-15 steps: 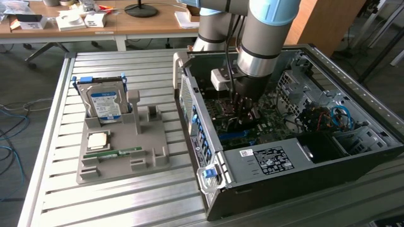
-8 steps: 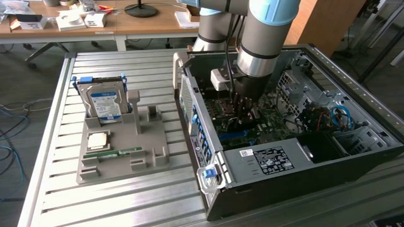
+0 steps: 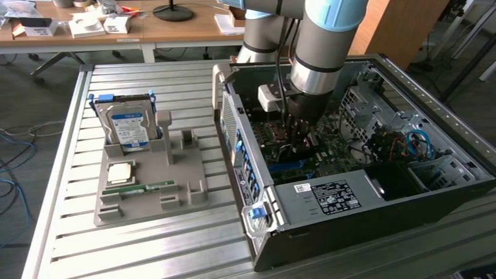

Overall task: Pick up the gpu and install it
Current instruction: 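Insert the gpu into the slot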

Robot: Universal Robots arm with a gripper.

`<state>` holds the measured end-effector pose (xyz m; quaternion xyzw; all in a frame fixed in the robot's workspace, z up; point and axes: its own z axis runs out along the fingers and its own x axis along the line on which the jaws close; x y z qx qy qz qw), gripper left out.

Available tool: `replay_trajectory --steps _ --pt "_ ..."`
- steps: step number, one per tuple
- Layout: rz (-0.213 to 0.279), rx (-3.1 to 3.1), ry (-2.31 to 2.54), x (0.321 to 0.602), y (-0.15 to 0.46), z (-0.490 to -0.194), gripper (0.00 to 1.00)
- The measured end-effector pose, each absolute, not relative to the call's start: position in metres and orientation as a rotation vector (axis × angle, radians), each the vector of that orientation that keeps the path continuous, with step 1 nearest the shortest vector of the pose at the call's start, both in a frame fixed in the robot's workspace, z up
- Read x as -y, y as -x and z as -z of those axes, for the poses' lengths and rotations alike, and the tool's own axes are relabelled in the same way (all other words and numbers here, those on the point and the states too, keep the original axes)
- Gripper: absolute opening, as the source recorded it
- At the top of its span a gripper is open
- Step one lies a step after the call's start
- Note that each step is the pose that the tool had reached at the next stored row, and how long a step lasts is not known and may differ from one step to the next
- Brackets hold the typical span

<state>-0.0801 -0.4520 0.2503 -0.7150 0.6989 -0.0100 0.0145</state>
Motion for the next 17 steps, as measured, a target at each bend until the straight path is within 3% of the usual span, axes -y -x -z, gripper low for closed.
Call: replay_trajectory --steps 17 --pt "0.031 -2.175 2.226 0.4531 0.0804 -0.2503 0.26"
